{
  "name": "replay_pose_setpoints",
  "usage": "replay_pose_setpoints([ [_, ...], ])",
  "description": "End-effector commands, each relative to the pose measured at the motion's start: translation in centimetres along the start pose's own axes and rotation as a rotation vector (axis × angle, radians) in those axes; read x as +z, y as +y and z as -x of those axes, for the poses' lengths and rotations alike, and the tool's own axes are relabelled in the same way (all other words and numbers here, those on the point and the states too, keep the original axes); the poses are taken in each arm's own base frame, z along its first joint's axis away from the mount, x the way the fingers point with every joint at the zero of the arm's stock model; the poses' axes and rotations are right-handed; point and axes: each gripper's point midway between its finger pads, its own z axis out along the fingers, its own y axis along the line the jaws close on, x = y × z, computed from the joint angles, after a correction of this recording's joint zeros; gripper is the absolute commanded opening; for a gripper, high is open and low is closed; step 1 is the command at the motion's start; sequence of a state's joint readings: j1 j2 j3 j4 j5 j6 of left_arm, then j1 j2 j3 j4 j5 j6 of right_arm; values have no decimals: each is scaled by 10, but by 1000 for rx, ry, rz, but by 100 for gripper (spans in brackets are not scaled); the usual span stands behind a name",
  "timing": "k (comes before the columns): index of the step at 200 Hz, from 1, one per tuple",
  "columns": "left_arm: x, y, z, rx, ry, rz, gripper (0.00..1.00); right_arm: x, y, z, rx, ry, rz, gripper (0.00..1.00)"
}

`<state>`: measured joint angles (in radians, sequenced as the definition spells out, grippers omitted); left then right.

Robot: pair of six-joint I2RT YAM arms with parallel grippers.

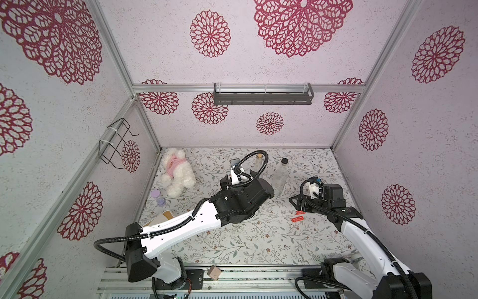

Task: Remove the label from the bottle
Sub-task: Adjust the bottle at the center of the board.

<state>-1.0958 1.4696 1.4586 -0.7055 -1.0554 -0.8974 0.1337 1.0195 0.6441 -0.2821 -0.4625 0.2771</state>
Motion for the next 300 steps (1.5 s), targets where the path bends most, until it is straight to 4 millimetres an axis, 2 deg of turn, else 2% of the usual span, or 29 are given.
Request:
replay_pose_setpoints([
  [1, -1, -14, 1, 57, 54, -116, 95, -4, 4, 13, -50, -28, -7, 73],
  [42, -12, -25, 0, 115, 131, -293, 96, -4, 3, 13, -50, -29, -15, 73],
  [77, -21, -20, 5, 167, 156, -367, 97, -3, 1, 13, -47, -26, -23, 73],
  [122, -21, -8, -4, 222, 220, -424, 100, -3, -1, 14, -48, -20, -39, 73],
  [191, -50, -10, -13, 314, 274, -724, 97, -4, -9, 13, -38, -14, -82, 74],
  [267, -34, 20, -16, 295, 283, -776, 100, -10, -12, 15, -18, -31, -118, 73],
  [300, -23, 26, -16, 294, 280, -766, 94, -12, -14, 13, -8, -35, -129, 73],
])
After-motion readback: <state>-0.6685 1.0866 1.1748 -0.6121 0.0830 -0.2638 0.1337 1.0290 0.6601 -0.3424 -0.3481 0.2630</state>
